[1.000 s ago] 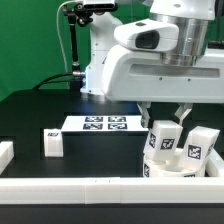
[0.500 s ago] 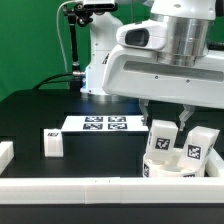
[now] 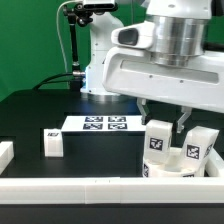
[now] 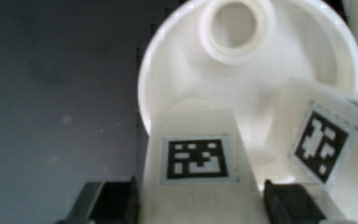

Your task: Assemble stool

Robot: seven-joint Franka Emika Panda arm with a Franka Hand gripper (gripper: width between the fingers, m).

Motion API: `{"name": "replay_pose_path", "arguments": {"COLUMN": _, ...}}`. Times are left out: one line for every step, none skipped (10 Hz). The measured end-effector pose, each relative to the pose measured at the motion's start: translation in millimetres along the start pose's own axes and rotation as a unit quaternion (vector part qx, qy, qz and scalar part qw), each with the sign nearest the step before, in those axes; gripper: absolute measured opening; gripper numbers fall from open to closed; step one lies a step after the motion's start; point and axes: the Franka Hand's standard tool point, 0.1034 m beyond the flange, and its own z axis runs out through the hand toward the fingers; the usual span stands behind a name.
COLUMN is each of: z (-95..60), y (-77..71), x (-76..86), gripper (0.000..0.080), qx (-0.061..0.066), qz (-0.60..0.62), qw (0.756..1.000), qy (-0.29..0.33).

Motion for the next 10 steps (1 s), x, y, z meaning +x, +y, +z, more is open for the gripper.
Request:
{"name": "replay_pose_path", "arguments": {"z": 0.6, "y": 0.7, "x": 0.5, "gripper": 0.0338, "qx": 0.013, "qz": 0.056, "qw": 0.998, "qy": 0.003}}
{"name": "replay_pose_path", "arguments": {"z": 0.7, "y": -0.3, "x": 0.0, "gripper": 0.0338, "qx": 0.023, "qz": 0.101, "qw": 0.995, "qy": 0.009}}
{"name": "replay_pose_path", "arguments": {"z": 0.8, "y": -2.3, "x": -1.0, "gripper": 0.0338, "qx": 0.032, "qz": 0.145, "qw": 0.989, "qy": 0.012}}
{"name": "replay_pose_path", "arguments": {"z": 0.7, "y": -5.2, "x": -1.9, "gripper": 0.0338, "qx": 0.042, "qz": 0.191, "qw": 0.981, "qy": 0.013}}
{"name": "replay_pose_path", "arguments": {"z": 0.5, "y": -8.5, "x": -4.2, "gripper": 0.0338, "qx": 0.044, "qz": 0.228, "qw": 0.973, "qy": 0.012}}
{"name": "replay_pose_path", "arguments": {"z": 0.2, "y": -10.6, "x": -6.0, "gripper": 0.0338, "qx": 0.044, "qz": 0.254, "qw": 0.966, "qy": 0.011}}
{"name": "replay_pose_path", "arguments": {"z": 0.1, "y": -11.8, "x": -6.7, "gripper": 0.0338, "qx": 0.047, "qz": 0.297, "qw": 0.954, "qy": 0.006}}
{"name": "replay_pose_path", "arguments": {"z": 0.0, "y": -13.1, "x": -7.2, "gripper": 0.0338, "qx": 0.051, "qz": 0.339, "qw": 0.939, "qy": -0.001}}
{"name": "replay_pose_path", "arguments": {"z": -0.1, "y": -13.9, "x": -7.6, "gripper": 0.0338, "qx": 0.054, "qz": 0.367, "qw": 0.929, "qy": -0.006}}
{"name": "replay_pose_path", "arguments": {"z": 0.0, "y": -14.9, "x": -7.8, "gripper": 0.0338, "qx": 0.058, "qz": 0.414, "qw": 0.908, "qy": -0.014}}
